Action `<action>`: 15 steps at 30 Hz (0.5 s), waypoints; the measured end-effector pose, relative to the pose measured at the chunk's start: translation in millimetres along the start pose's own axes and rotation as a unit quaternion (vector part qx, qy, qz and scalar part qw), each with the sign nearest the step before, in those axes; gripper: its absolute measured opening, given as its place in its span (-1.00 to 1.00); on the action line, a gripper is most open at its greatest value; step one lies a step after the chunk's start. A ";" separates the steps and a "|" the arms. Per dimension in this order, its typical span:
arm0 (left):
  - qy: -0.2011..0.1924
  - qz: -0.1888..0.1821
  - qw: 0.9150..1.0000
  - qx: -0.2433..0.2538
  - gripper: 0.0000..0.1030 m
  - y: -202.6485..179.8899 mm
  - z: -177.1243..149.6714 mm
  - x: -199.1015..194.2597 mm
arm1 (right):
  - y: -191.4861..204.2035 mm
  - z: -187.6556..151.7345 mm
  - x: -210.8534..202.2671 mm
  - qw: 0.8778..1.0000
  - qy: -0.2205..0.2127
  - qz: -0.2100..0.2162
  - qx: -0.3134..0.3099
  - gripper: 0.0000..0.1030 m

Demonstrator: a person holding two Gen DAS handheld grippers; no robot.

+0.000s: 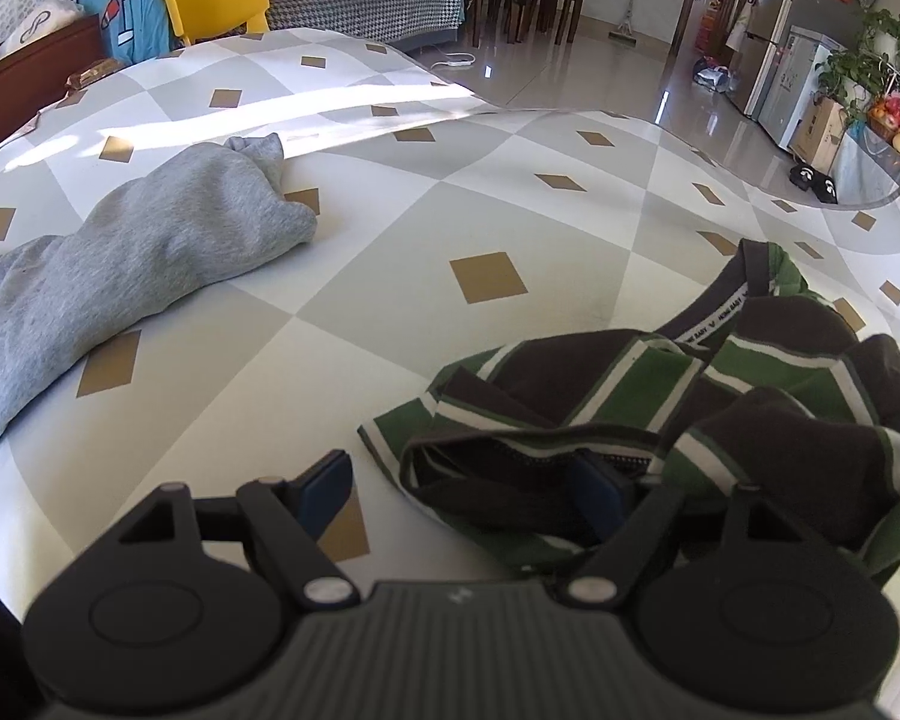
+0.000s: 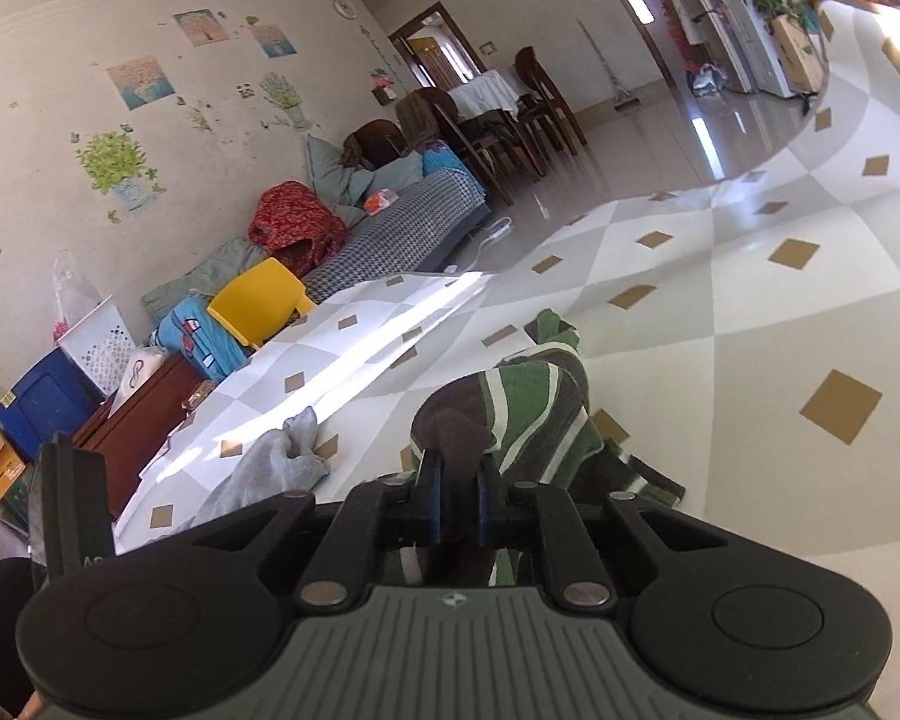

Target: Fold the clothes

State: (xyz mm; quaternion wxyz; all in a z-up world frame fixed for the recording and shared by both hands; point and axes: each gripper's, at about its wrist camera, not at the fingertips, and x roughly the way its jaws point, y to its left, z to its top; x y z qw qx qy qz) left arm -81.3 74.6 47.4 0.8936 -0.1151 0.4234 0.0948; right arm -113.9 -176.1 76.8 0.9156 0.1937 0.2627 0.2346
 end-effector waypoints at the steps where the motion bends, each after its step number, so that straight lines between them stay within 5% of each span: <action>1: -0.002 -0.002 1.000 -0.008 0.55 4.5 4.6 -1.8 | 5.5 1.8 -3.1 1.000 -0.006 0.007 -0.012 -0.78; 9: -0.002 -0.022 0.999 -0.038 0.59 17.7 8.6 -7.5 | 28.4 11.4 -17.4 0.994 -0.024 0.098 -0.051 -0.78; 15: 0.014 -0.012 0.998 -0.059 0.59 22.9 5.2 -2.6 | 33.8 4.7 -10.2 0.991 0.007 0.090 -0.095 -0.77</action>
